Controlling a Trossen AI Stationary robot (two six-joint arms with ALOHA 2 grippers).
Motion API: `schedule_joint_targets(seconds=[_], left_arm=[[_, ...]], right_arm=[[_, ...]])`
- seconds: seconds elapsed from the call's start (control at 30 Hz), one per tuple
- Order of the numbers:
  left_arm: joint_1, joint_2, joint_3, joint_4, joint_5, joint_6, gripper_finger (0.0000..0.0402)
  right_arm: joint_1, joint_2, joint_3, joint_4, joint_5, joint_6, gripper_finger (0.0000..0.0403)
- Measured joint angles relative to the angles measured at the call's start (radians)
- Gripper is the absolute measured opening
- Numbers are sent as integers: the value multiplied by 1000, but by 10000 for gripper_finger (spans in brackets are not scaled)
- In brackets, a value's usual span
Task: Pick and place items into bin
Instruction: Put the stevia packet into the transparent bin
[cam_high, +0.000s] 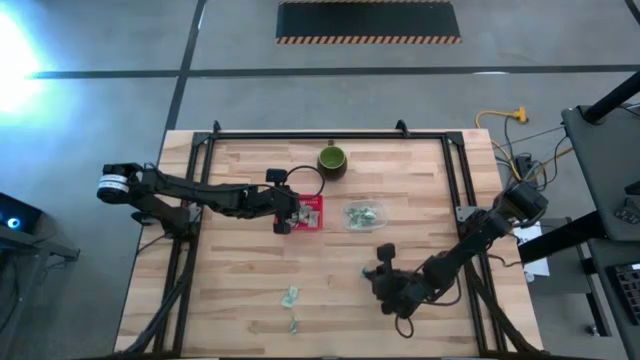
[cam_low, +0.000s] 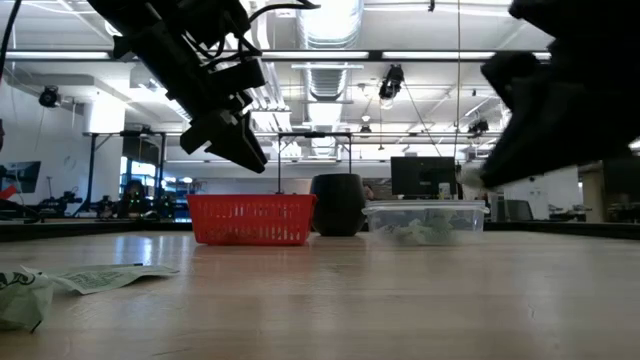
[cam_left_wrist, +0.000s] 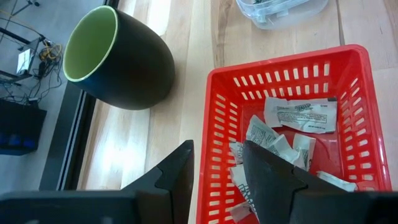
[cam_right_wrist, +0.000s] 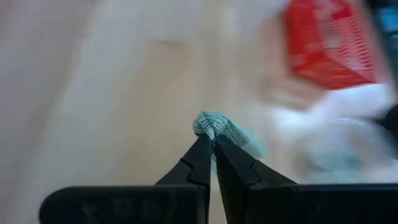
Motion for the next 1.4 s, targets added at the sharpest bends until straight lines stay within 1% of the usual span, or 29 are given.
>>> schedule_joint_targets(seconds=[0.13,0.23,0.37,0.53,0.6,0.77,1.0,1.27,1.4], left_arm=[[0,0,0,0,0,0,121],[0,0,0,0,0,0,121],[-1,0,0,0,0,0,121],[-2,0,0,-1,0,0,121],[-2,0,0,-2,0,0,121],[-2,0,0,-1,0,0,121],[-2,0,-1,-1,0,0,121],[-2,0,-1,-1,0,1,121],[-2,0,-1,-1,0,1,121]], right_arm=[[-11,-25,20,-93,149,-5,9],[-40,-51,20,-129,214,6,9],[-112,-99,18,-175,223,33,9],[-242,-154,10,-198,217,11,9],[-304,-175,6,-201,192,9,9],[-449,-200,-5,-202,24,-31,9],[-563,-194,-11,-199,-118,-54,9],[-601,-194,-22,-188,-132,-62,9],[-601,-193,-31,-160,-135,-80,25]])
